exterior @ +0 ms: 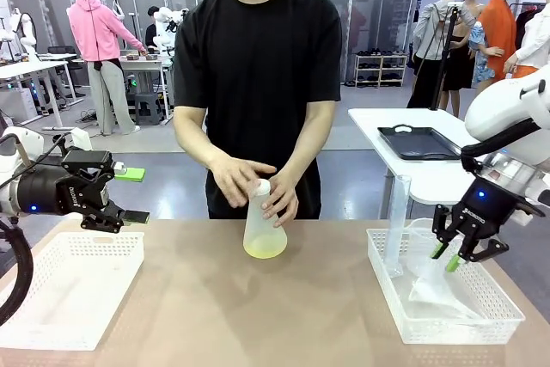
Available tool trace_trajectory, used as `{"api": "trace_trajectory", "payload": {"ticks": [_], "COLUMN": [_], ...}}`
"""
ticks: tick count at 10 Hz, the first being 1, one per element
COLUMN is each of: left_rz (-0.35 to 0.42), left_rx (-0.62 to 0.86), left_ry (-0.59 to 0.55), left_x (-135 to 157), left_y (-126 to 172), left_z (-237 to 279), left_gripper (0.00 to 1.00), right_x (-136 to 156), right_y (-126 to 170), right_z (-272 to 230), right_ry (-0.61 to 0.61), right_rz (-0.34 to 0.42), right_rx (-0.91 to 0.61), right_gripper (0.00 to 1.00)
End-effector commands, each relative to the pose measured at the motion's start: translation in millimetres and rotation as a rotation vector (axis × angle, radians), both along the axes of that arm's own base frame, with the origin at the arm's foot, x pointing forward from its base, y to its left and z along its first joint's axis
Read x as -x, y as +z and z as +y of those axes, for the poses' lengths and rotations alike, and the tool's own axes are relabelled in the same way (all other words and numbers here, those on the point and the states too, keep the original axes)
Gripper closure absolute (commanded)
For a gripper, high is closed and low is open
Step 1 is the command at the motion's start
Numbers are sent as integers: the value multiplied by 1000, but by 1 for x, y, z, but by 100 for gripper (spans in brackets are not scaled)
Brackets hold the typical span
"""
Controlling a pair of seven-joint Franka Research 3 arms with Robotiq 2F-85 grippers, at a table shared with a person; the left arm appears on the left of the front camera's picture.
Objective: Prepare the solutions needed for the experiment.
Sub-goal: When the human places the Big flask in the center of the table, pick up the Big flask and place it in the left Organizing basket.
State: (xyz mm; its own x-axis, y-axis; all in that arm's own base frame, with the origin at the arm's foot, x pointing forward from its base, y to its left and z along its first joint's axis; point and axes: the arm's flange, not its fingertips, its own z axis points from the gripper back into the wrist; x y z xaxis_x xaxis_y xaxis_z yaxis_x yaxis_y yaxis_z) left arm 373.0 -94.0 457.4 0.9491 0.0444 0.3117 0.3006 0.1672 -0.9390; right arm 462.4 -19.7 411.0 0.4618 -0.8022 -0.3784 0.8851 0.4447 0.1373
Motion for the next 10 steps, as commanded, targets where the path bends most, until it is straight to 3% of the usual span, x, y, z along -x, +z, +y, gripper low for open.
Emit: {"api": "trace_trajectory", "payload": {"ticks": [1,3,6,9,10], "left_rz": [-1,-1,-1,-1,-1], "left_rx": [16,16,16,16,16], "left_ry": [-6,-6,-6,-6,-6], "left_x": [0,0,0,0,0], "left_y": [1,1,1,1,1], "left_z": [-1,-1,-1,-1,-1], "left_gripper": [0,0,0,0,0], "right_x": [18,34,78,105,110], "right_y": [24,48,86,93,89], "right_z": [29,56,80,78,79], "right_ry": [88,174,331,376,383], "right_rz": [-166,-319,-581,-743,-826], "right_rx": [28,32,-147,-330,-415], "right_gripper": [66,66,66,66,61]}}
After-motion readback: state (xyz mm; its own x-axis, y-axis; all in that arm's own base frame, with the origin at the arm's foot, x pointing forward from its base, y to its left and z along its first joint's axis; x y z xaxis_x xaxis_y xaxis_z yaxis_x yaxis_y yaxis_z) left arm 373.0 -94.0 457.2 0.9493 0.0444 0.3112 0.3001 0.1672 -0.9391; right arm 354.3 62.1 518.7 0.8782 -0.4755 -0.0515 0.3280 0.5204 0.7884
